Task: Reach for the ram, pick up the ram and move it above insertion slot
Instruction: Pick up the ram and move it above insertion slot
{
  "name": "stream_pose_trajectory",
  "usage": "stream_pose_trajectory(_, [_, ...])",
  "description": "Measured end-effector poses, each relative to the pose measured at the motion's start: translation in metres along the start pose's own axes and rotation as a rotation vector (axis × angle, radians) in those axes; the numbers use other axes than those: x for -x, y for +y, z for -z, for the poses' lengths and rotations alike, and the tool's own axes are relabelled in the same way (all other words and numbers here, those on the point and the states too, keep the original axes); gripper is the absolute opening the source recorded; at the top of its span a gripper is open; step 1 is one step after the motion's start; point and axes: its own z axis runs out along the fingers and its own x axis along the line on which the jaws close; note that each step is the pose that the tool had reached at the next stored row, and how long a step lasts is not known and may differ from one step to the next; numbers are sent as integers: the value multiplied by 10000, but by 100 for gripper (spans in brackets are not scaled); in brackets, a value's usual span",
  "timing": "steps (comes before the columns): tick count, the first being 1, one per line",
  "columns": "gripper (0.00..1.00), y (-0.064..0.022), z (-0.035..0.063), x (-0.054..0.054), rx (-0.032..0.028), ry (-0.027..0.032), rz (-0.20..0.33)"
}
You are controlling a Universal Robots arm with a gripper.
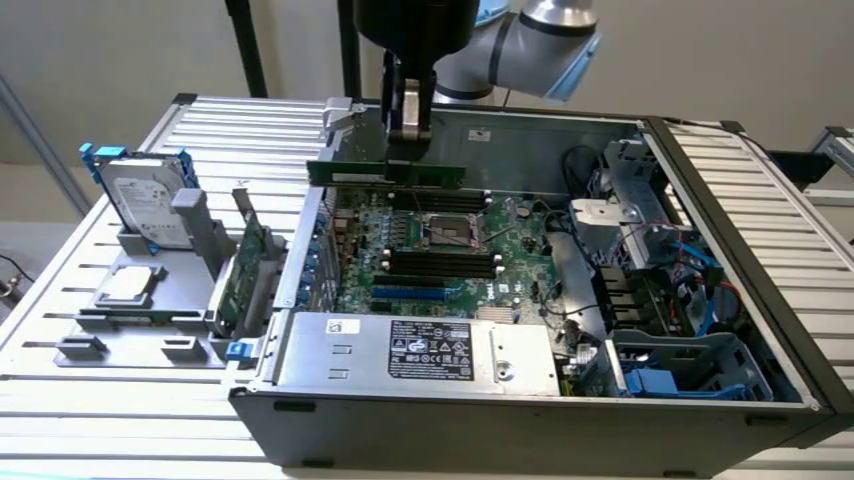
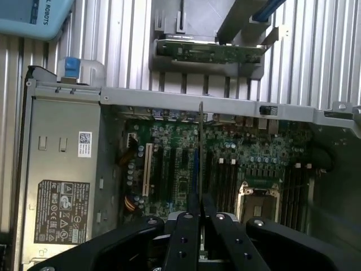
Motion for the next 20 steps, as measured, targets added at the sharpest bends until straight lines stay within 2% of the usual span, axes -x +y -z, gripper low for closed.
stream_pose_trajectory(7, [13, -217, -23, 194, 1, 29, -2])
stream_pose_trajectory(15, [13, -417, -85, 421, -6, 146, -10])
stream_pose_trajectory(20, [13, -488, -125, 498, -71, 221, -11])
